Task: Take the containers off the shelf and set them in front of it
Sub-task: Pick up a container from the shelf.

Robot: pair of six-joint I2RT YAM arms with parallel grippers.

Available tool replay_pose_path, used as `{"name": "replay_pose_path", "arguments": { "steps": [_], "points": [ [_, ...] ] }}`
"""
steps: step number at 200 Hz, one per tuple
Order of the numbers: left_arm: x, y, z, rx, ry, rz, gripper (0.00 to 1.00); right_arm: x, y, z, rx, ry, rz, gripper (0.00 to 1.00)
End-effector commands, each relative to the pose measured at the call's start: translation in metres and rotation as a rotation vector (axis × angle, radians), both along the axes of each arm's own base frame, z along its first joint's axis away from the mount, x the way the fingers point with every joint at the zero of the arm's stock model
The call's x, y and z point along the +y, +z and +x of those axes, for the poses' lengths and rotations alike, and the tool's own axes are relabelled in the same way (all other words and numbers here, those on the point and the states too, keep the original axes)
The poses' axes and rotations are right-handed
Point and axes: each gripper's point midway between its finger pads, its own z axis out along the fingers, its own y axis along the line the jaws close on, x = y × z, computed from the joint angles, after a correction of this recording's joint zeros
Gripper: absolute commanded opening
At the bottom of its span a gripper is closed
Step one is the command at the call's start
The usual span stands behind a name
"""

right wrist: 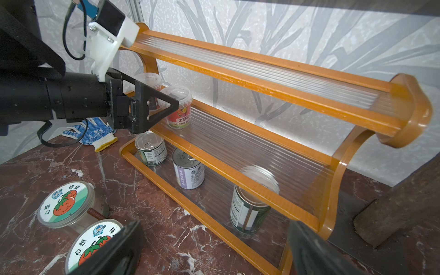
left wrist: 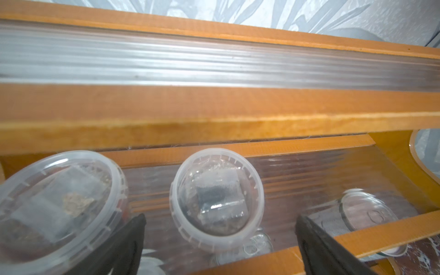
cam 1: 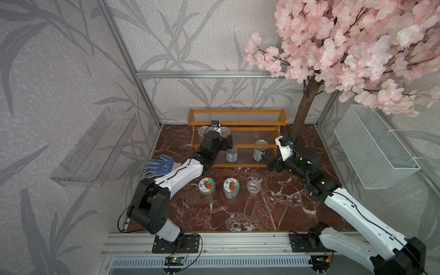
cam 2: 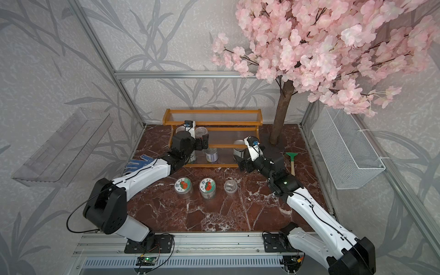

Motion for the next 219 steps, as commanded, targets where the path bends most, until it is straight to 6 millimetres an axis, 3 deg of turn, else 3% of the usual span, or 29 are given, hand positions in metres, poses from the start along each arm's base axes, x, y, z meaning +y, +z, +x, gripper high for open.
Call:
{"name": "replay_pose_path", "arguments": {
  "steps": [1,63,131,219],
  "points": [
    [0.001,0.009,0.011,-0.033,0.039,0.008,0.99,-0.008,0.005,-0.001,-0.018,-0.018,-0.002,0.99],
    [0.002,0.001,0.026,-0.028,0.082,0.046,0.95,-0.011,0.003,0.001,-0.011,-0.022,0.002,0.99],
    [-0.001,-0.001,0.028,-0.033,0.065,0.066,0.75,-0.013,0.004,0.001,-0.012,-0.026,0.004,0.99],
    [-0.002,0.011,0.021,-0.046,0.030,0.062,0.72,-0.012,0.002,0.002,-0.013,-0.022,0.005,0.99]
  ]
}}
